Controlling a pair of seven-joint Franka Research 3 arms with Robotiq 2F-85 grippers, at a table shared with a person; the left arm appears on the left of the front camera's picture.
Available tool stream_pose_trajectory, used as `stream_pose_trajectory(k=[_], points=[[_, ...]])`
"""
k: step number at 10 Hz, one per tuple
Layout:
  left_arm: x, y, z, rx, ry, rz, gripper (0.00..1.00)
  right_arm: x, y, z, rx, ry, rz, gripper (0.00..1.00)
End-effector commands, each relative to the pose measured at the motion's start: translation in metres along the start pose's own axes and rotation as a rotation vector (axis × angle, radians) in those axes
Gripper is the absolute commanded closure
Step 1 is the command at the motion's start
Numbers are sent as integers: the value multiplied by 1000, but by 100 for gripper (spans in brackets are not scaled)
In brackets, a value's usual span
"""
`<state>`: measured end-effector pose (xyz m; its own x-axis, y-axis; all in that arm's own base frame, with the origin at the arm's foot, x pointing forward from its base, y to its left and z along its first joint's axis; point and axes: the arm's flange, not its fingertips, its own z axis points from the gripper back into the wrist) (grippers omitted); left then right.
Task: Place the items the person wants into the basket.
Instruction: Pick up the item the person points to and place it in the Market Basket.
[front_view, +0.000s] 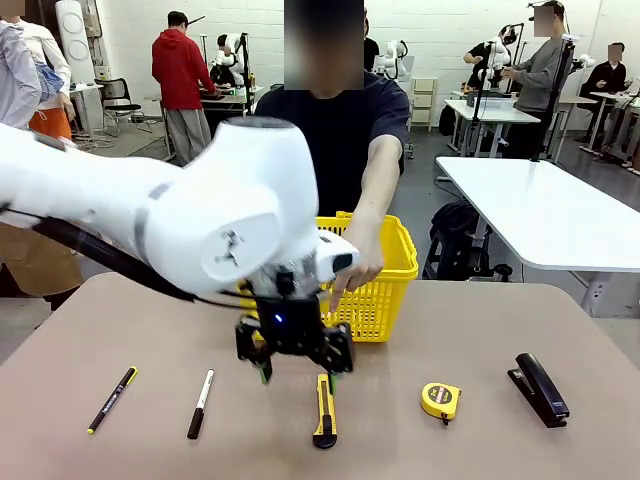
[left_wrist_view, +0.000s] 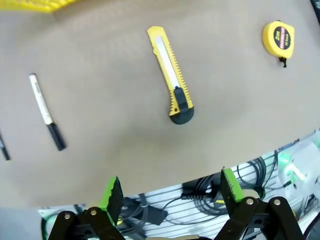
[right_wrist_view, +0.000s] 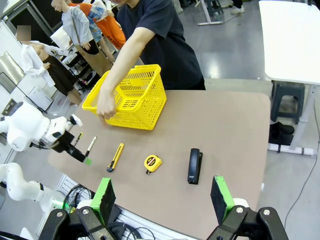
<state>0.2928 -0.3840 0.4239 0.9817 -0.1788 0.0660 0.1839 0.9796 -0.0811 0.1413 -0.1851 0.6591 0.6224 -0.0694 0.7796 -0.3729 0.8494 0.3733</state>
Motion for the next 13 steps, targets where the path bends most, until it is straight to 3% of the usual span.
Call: stream_pose_trajectory(k=[1, 3, 5, 13], points=[[6, -20, -29, 43, -39, 91, 0, -1, 1, 1, 3, -4, 3, 0], [7, -26, -57, 58, -79, 161, 0, -1, 1, 1, 3, -4, 3, 0], [16, -30, -78, 88, -56, 183, 0, -1, 1, 1, 3, -4, 3, 0], [54, -38, -112, 86, -71, 247, 0, -1, 1, 1, 3, -4, 3, 0]])
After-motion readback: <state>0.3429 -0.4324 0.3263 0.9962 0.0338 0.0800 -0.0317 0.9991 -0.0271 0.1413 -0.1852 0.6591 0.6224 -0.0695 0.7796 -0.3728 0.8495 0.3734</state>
